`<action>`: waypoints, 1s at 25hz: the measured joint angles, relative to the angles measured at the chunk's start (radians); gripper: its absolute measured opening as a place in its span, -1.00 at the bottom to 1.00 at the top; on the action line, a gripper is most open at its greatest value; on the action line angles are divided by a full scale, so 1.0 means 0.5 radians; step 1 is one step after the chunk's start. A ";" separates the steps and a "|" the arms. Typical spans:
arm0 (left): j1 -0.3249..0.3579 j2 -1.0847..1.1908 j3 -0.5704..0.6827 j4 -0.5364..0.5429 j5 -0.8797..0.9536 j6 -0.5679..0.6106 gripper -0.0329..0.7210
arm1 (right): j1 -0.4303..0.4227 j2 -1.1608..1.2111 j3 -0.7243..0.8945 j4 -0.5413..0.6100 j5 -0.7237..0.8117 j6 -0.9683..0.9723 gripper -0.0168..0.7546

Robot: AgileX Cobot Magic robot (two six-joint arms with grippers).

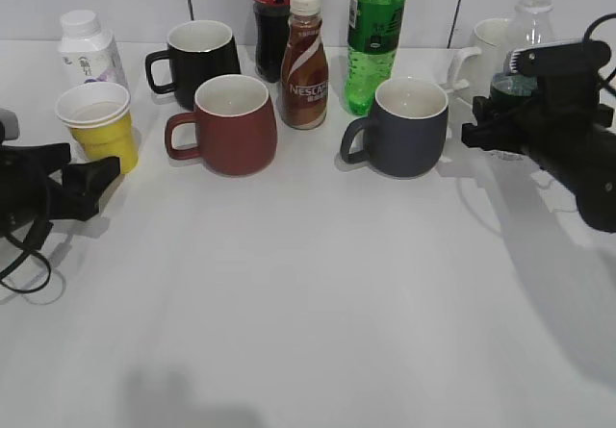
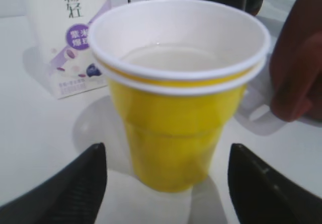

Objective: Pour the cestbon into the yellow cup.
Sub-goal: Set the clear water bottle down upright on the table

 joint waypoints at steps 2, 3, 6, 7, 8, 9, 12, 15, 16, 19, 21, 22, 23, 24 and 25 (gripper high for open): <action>0.000 -0.021 0.030 0.000 0.001 0.000 0.60 | 0.000 0.049 0.000 0.000 -0.054 0.038 0.28; 0.000 -0.027 0.043 0.000 -0.002 0.000 0.60 | 0.000 0.070 0.000 0.000 -0.079 0.063 0.28; 0.000 -0.038 0.059 -0.002 0.002 0.000 0.60 | 0.000 0.128 0.000 0.000 -0.118 0.118 0.28; 0.000 -0.038 0.061 -0.002 0.013 0.000 0.60 | 0.000 0.137 0.000 0.000 -0.122 0.127 0.28; 0.000 -0.038 0.063 -0.002 0.015 0.000 0.60 | 0.000 0.143 0.000 -0.007 -0.122 0.133 0.28; 0.000 -0.039 0.066 -0.002 0.015 0.000 0.60 | 0.000 0.145 -0.002 -0.021 -0.128 0.135 0.28; 0.000 -0.046 0.102 -0.002 0.017 0.000 0.60 | 0.000 0.162 -0.002 -0.068 -0.151 0.142 0.28; 0.000 -0.107 0.141 -0.002 0.022 0.000 0.60 | 0.000 0.173 -0.002 -0.084 -0.171 0.173 0.28; 0.000 -0.139 0.153 -0.002 0.022 0.000 0.60 | 0.000 0.174 -0.002 -0.084 -0.173 0.187 0.28; 0.000 -0.225 0.181 -0.002 0.022 0.000 0.60 | 0.000 0.181 0.003 -0.084 -0.179 0.255 0.52; 0.000 -0.277 0.197 -0.002 0.032 0.000 0.60 | 0.000 0.184 0.021 -0.076 -0.177 0.298 0.69; 0.000 -0.302 0.200 -0.002 0.047 0.000 0.60 | 0.000 0.184 0.033 -0.072 -0.173 0.310 0.73; 0.000 -0.325 0.200 -0.002 0.073 0.000 0.60 | 0.000 0.184 0.046 -0.068 -0.171 0.320 0.74; 0.000 -0.343 0.200 -0.002 0.097 0.000 0.60 | 0.000 0.184 0.063 -0.064 -0.171 0.331 0.75; 0.000 -0.362 0.200 -0.002 0.137 0.000 0.60 | 0.000 0.184 0.088 -0.060 -0.171 0.337 0.75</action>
